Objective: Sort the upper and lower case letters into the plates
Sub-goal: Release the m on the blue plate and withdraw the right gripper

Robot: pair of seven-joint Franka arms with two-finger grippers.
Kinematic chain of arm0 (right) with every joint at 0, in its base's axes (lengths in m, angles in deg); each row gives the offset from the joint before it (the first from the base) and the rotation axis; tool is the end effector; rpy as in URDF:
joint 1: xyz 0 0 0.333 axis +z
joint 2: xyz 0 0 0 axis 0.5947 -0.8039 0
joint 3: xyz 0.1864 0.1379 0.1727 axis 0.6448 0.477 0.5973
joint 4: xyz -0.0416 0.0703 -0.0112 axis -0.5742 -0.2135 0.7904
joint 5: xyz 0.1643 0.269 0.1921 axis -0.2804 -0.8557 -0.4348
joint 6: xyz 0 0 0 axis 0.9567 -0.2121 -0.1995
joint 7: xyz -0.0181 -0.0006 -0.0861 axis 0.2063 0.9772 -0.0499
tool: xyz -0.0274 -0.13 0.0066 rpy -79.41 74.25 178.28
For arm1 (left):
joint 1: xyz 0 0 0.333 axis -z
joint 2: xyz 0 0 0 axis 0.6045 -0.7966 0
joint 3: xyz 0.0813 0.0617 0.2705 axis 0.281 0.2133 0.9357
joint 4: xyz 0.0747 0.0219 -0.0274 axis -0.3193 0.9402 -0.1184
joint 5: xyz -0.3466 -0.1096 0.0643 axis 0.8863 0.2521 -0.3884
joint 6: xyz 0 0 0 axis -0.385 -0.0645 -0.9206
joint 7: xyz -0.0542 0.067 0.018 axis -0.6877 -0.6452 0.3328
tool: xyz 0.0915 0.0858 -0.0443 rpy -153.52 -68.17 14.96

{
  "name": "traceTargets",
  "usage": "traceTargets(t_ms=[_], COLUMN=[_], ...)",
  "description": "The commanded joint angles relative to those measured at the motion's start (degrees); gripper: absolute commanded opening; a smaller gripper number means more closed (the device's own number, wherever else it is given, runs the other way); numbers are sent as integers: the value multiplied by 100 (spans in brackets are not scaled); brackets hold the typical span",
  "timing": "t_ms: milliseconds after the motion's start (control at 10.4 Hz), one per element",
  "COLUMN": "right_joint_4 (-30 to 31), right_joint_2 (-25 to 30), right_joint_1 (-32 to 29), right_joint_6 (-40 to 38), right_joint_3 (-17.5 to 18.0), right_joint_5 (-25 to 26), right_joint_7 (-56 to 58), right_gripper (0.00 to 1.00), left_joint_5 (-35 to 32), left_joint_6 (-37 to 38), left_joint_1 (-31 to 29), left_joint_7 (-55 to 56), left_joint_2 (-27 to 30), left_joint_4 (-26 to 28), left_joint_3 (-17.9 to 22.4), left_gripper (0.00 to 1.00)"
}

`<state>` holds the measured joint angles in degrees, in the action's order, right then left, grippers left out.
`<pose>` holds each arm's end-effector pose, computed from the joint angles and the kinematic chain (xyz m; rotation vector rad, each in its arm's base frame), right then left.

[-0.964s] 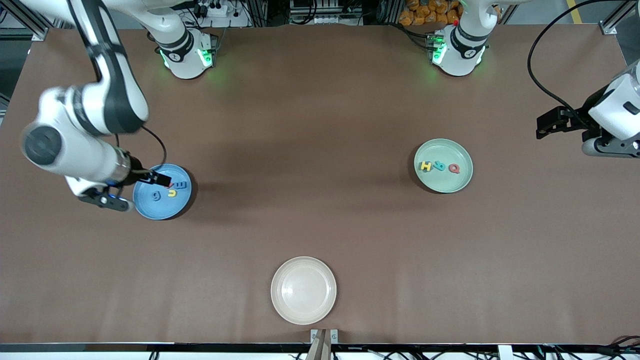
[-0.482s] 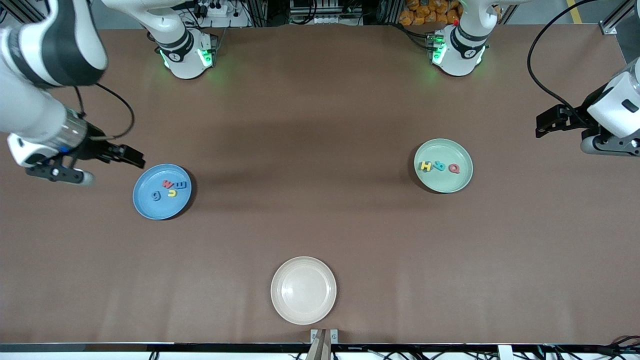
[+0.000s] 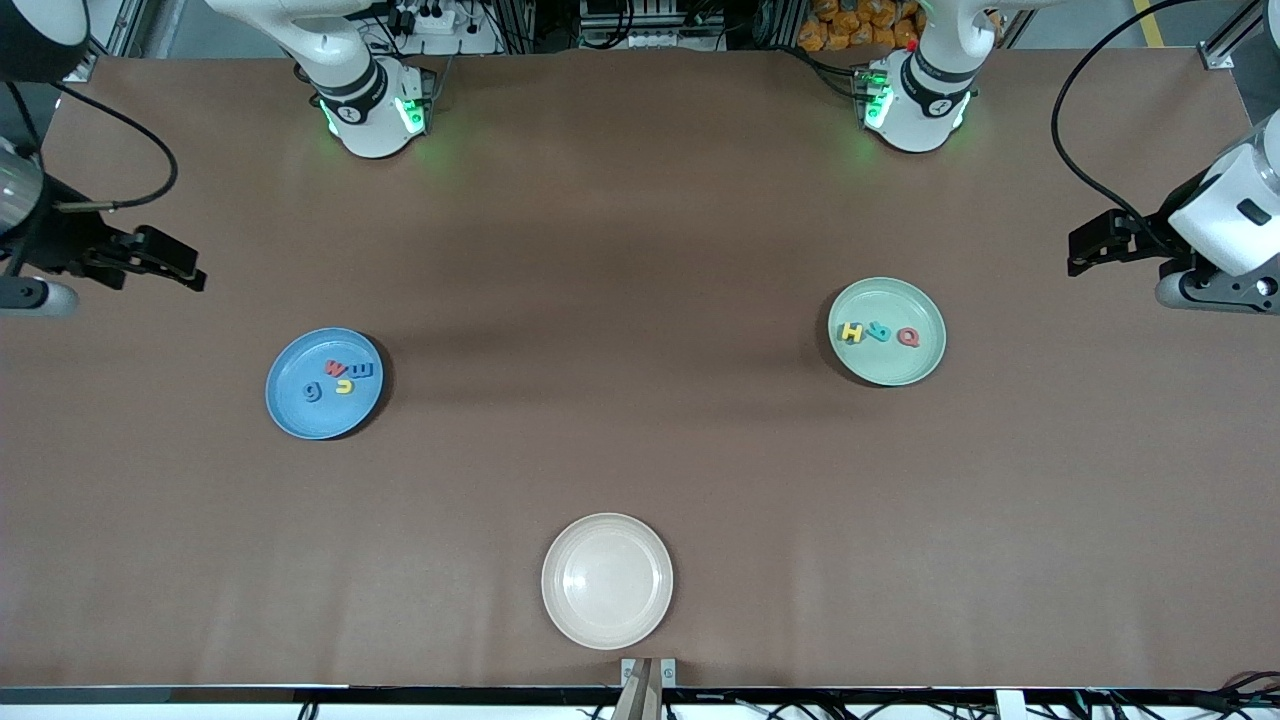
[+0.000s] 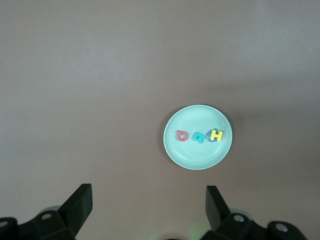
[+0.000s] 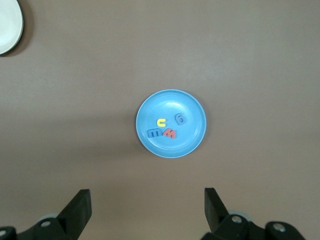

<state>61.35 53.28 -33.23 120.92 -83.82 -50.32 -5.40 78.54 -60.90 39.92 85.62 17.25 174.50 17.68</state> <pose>0.5307 0.0009 0.5481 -3.1106 0.0499 0.0457 0.5364 -0.0394 0.5507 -3.1058 0.1800 0.1304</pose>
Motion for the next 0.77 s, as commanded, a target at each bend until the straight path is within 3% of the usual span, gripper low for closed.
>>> traceTargets(t_ms=[0,289,675], right_joint_4=[-222,-442,-425], right_joint_2=[109,118,162], right_joint_1=[-80,-106,-63], right_joint_6=[-139,-244,-306], right_joint_3=[26,-35,-62], right_joint_5=[105,105,78], right_joint_7=[187,852,653], right_gripper=[100,100,100], left_joint_5=[37,37,36], left_joint_6=[-38,-38,-38], left_joint_1=[27,53,-8], left_joint_7=[-124,-62,-115], left_joint_2=[42,33,-2], left_joint_4=[10,-60,-78], left_joint_3=[43,43,34], left_gripper=[100,100,100])
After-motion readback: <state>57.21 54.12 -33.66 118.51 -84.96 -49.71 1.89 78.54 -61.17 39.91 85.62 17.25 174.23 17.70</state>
